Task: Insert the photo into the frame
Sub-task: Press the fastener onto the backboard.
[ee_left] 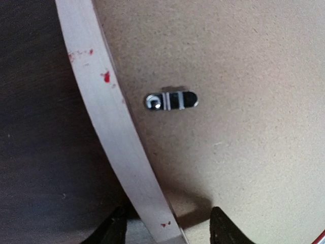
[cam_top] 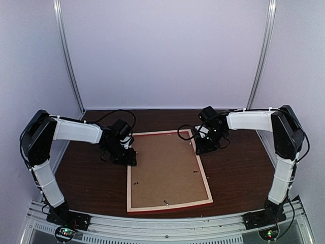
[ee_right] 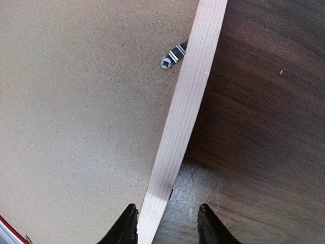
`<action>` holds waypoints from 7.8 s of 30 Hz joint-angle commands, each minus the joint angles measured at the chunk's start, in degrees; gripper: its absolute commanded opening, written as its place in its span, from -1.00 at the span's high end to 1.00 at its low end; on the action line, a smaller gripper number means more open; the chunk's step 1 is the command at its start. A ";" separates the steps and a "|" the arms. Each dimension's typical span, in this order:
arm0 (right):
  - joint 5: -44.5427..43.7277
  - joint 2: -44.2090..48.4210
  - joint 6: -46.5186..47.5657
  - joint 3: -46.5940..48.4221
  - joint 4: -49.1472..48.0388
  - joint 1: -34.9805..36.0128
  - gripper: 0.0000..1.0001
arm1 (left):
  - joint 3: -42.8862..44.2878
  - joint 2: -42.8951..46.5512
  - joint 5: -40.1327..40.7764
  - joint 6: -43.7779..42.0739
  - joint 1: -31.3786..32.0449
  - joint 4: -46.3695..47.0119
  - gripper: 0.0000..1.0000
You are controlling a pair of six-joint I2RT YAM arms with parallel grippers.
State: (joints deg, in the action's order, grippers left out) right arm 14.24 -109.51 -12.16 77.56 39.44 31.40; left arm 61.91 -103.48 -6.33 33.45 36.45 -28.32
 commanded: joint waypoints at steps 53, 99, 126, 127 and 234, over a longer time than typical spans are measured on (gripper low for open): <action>-2.42 8.27 -6.78 -16.37 -6.39 10.08 -0.08 | -3.64 -1.50 1.96 4.47 0.29 5.81 0.75; -5.62 10.80 -11.86 -20.37 -5.88 13.95 -0.11 | -3.89 -1.12 2.11 4.46 0.29 5.82 0.74; 0.84 10.19 -10.05 -21.76 -5.74 11.13 0.38 | -4.34 -1.24 2.17 4.48 0.29 6.26 0.74; 1.14 10.05 -9.54 -21.53 -5.25 11.00 0.39 | -4.34 -1.22 2.12 4.45 0.29 6.21 0.74; -14.62 10.22 -24.90 -16.88 3.58 15.71 0.10 | -3.81 -2.17 2.35 4.56 0.29 6.20 0.70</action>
State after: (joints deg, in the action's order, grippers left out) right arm 6.48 -97.89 -35.38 59.22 40.91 46.98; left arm 59.51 -102.69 -3.81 39.70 36.45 -22.24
